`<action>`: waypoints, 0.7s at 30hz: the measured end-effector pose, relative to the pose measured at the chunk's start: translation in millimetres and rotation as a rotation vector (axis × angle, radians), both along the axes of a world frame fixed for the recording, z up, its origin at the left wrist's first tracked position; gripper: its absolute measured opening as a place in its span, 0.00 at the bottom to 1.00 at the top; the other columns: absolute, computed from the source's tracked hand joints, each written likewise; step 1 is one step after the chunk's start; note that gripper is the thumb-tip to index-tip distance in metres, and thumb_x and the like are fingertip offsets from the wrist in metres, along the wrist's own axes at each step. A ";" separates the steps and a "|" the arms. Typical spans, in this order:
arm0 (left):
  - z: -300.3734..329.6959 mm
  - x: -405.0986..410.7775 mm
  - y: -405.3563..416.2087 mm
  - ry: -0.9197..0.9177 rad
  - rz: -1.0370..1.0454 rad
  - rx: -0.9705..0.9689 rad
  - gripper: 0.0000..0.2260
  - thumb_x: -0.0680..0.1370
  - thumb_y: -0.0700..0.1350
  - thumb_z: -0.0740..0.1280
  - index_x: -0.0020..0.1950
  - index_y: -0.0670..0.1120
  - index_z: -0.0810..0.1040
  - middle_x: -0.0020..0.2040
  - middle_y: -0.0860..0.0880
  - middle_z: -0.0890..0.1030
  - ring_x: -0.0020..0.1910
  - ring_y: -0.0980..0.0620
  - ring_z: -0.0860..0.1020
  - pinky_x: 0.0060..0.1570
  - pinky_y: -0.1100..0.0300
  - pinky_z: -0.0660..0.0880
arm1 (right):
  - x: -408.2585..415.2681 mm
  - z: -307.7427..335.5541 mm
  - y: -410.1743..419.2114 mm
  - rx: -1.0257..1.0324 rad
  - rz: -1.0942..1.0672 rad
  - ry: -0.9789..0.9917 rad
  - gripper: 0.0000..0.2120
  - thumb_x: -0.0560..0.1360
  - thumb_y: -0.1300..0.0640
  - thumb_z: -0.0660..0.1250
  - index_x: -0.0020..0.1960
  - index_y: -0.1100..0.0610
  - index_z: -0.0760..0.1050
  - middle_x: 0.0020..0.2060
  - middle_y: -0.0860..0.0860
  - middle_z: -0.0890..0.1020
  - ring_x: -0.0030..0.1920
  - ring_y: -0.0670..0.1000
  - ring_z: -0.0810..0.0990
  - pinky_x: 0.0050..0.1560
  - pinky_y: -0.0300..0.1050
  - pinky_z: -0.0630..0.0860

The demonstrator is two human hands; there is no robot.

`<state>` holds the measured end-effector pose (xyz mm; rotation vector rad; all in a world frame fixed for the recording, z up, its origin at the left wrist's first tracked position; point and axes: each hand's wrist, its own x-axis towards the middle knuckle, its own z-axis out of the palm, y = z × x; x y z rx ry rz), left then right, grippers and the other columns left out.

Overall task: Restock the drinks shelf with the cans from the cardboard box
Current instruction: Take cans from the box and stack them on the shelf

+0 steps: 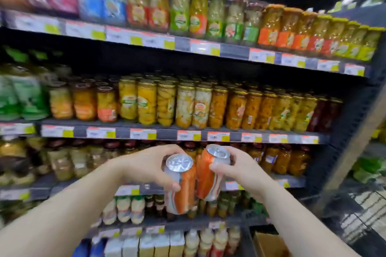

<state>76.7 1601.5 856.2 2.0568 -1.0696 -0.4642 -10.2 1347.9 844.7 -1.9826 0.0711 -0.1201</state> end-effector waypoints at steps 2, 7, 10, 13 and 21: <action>10.9 1.2 62.6 0.028 0.100 -0.076 0.26 0.62 0.52 0.81 0.57 0.61 0.76 0.56 0.56 0.82 0.57 0.53 0.80 0.56 0.48 0.77 | 22.9 12.7 54.0 0.009 0.091 -0.028 0.22 0.67 0.54 0.79 0.60 0.51 0.78 0.51 0.48 0.86 0.52 0.48 0.84 0.58 0.51 0.79; 32.6 11.2 218.8 0.024 0.284 -0.179 0.25 0.63 0.54 0.80 0.56 0.64 0.77 0.57 0.54 0.83 0.57 0.52 0.81 0.60 0.46 0.77 | 69.8 39.3 213.3 0.031 0.285 -0.098 0.25 0.64 0.51 0.77 0.59 0.51 0.78 0.52 0.48 0.86 0.53 0.47 0.84 0.52 0.43 0.80; 49.7 25.2 317.8 0.016 0.385 -0.243 0.25 0.62 0.54 0.79 0.57 0.59 0.78 0.56 0.51 0.84 0.55 0.52 0.82 0.59 0.47 0.77 | 99.8 54.0 318.1 0.063 0.366 -0.138 0.24 0.64 0.51 0.76 0.59 0.52 0.79 0.52 0.49 0.86 0.54 0.50 0.84 0.56 0.47 0.80; 70.3 39.2 402.8 0.011 0.471 -0.363 0.28 0.61 0.52 0.79 0.60 0.53 0.78 0.55 0.50 0.85 0.54 0.51 0.83 0.57 0.49 0.78 | 129.2 73.7 408.5 0.114 0.441 -0.166 0.24 0.65 0.49 0.75 0.59 0.53 0.80 0.52 0.49 0.86 0.53 0.51 0.85 0.52 0.45 0.81; 120.4 91.3 550.4 -0.045 0.566 -0.604 0.31 0.62 0.49 0.77 0.64 0.48 0.75 0.55 0.46 0.85 0.51 0.49 0.84 0.41 0.59 0.80 | 212.3 140.0 569.1 0.136 0.532 -0.281 0.26 0.62 0.42 0.76 0.58 0.48 0.80 0.51 0.48 0.86 0.51 0.51 0.85 0.49 0.48 0.79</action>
